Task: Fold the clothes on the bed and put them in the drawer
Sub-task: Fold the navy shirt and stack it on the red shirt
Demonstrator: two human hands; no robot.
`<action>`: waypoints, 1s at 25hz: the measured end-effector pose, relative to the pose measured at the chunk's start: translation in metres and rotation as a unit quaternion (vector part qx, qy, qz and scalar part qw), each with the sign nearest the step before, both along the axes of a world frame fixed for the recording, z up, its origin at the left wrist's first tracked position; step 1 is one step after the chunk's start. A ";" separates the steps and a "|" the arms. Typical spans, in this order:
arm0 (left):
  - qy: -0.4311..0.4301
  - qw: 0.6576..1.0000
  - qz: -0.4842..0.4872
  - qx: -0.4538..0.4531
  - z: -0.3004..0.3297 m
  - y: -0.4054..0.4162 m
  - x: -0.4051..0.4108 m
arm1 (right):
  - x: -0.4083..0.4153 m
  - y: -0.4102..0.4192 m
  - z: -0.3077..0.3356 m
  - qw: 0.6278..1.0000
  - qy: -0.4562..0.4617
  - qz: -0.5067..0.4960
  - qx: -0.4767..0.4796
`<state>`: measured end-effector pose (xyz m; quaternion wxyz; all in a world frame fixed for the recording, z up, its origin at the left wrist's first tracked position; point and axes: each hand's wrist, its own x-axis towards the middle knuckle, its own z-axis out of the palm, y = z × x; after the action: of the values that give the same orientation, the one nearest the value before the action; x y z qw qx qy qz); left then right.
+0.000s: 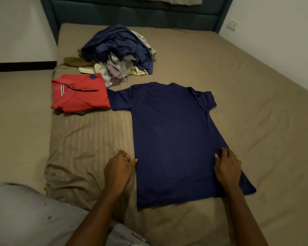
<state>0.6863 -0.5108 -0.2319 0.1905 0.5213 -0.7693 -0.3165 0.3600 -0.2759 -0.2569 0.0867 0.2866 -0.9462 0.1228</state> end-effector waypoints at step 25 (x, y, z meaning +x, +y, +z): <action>-0.056 0.977 -0.091 -0.182 -0.069 -0.279 -0.146 | -0.330 -0.258 0.019 0.970 -0.175 -0.142 -0.089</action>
<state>0.5402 -0.7893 -0.3005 0.2097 0.4227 -0.8675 -0.1574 0.0304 -0.5337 -0.2381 -0.0387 0.1141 -0.9629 0.2413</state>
